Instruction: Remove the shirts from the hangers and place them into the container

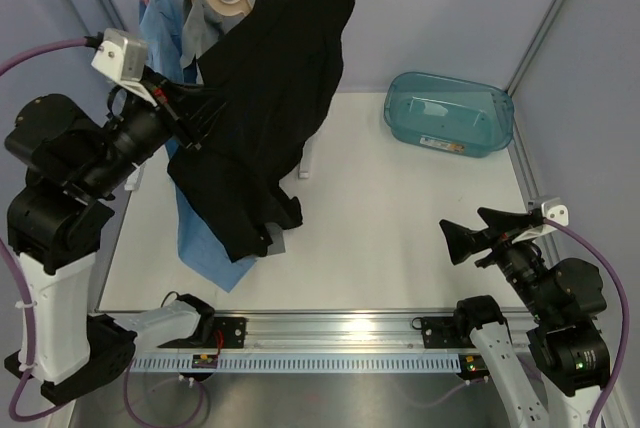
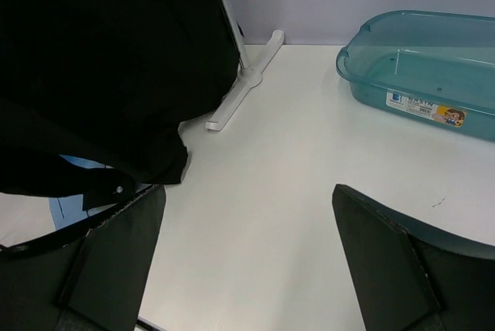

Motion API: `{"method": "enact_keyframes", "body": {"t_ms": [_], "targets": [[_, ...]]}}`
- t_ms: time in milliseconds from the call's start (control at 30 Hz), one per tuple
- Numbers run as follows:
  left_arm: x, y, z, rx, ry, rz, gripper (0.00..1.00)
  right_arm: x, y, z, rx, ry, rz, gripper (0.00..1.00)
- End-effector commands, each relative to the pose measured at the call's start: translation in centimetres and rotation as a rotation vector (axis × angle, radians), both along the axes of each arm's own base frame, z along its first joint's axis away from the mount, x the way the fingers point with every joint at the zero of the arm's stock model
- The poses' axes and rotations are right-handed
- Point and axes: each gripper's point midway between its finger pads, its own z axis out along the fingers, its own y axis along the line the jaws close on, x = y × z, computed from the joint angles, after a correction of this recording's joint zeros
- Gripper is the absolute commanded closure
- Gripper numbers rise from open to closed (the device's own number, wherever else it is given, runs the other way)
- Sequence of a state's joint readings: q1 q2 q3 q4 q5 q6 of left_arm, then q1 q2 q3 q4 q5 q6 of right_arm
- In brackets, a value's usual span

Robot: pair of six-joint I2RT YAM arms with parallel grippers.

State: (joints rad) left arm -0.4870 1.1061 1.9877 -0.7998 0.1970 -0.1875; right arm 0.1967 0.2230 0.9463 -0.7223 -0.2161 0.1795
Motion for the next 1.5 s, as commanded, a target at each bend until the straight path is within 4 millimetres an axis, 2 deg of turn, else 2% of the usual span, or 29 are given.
{"method": "enact_keyframes", "body": {"t_ms": [0, 100, 200, 233, 300, 333, 433, 467, 533, 567, 600, 767, 900, 933, 1000, 1033, 1067, 1167, 1300, 1433, 1467], "targets": [[-2.5, -1.4, 4.7, -0.055, -0.145, -0.142, 0.97, -0.5, 0.6, 0.8, 0.003, -0.014, 0.043, 0.01], [-1.8, -2.0, 3.6, -0.043, -0.111, -0.156, 0.97, -0.5, 0.5, 1.0, 0.014, -0.012, 0.032, 0.01], [-0.3, -3.7, 0.1, -0.006, -0.015, -0.203, 1.0, -0.1, -0.2, 1.3, 0.055, 0.011, -0.021, 0.01], [0.7, -4.5, -2.4, 0.026, 0.041, -0.22, 1.0, 0.1, -0.2, 1.3, 0.062, 0.019, -0.027, 0.0], [1.1, -6.1, -4.9, 0.073, 0.083, -0.256, 1.0, 0.4, -0.1, 1.3, 0.068, 0.04, -0.027, 0.0], [2.2, -7.0, -7.8, 0.128, 0.123, -0.249, 1.0, 0.5, -0.1, 1.4, 0.072, 0.044, -0.028, 0.01], [2.1, -9.8, -11.1, 0.181, 0.13, -0.311, 1.0, 1.4, 0.5, 1.8, 0.077, 0.048, -0.008, 0.01], [1.7, -11.2, -13.9, 0.216, 0.165, -0.349, 1.0, 2.0, 0.7, 1.7, 0.063, 0.056, -0.003, 0.01], [2.0, -12.5, -15.4, 0.239, 0.141, -0.355, 1.0, 2.5, 1.2, 2.0, 0.052, 0.051, 0.022, 0.0], [1.6, -13.4, -17.4, 0.268, 0.163, -0.379, 1.0, 3.3, 1.4, 2.3, 0.045, 0.043, 0.028, 0.01], [1.8, -13.9, -17.9, 0.268, 0.158, -0.378, 1.0, 3.7, 1.5, 2.5, 0.045, 0.04, 0.032, 0.01], [2.2, -15.9, -22.7, 0.326, 0.218, -0.389, 1.0, 7.1, 3.6, 3.5, 0.063, 0.096, 0.105, 0.0], [2.2, -16.4, -25.2, 0.364, 0.246, -0.381, 1.0, 9.4, 5.0, 4.3, 0.101, 0.103, 0.137, 0.05], [2.5, -16.3, -25.6, 0.367, 0.255, -0.364, 1.0, 9.8, 5.3, 5.0, 0.109, 0.08, 0.144, 0.07], [2.9, -16.4, -26.2, 0.362, 0.269, -0.346, 1.0, 10.8, 6.5, 5.1, 0.102, 0.086, 0.162, 0.09], [3.0, -16.4, -26.2, 0.361, 0.274, -0.336, 1.0, 11.9, 7.4, 4.5, 0.08, 0.102, 0.172, 0.09], [3.1, -16.4, -26.4, 0.36, 0.283, -0.331, 1.0, 11.8, 8.7, 5.1, 0.067, 0.094, 0.194, 0.09], [3.3, -16.5, -26.7, 0.358, 0.296, -0.323, 1.0, 12.6, 11.5, 4.9, 0.013, 0.093, 0.216, 0.09], [3.2, -16.2, -27.3, 0.359, 0.31, -0.314, 1.0, 13.3, 14.4, 5.2, 0.006, 0.08, 0.262, 0.11], [2.7, -16.0, -27.6, 0.355, 0.319, -0.319, 1.0, 14.5, 16.0, 5.1, -0.012, 0.075, 0.252, 0.16], [2.6, -16.0, -27.5, 0.353, 0.316, -0.322, 1.0, 15.4, 15.8, 5.0, -0.015, 0.081, 0.212, 0.18]]}}
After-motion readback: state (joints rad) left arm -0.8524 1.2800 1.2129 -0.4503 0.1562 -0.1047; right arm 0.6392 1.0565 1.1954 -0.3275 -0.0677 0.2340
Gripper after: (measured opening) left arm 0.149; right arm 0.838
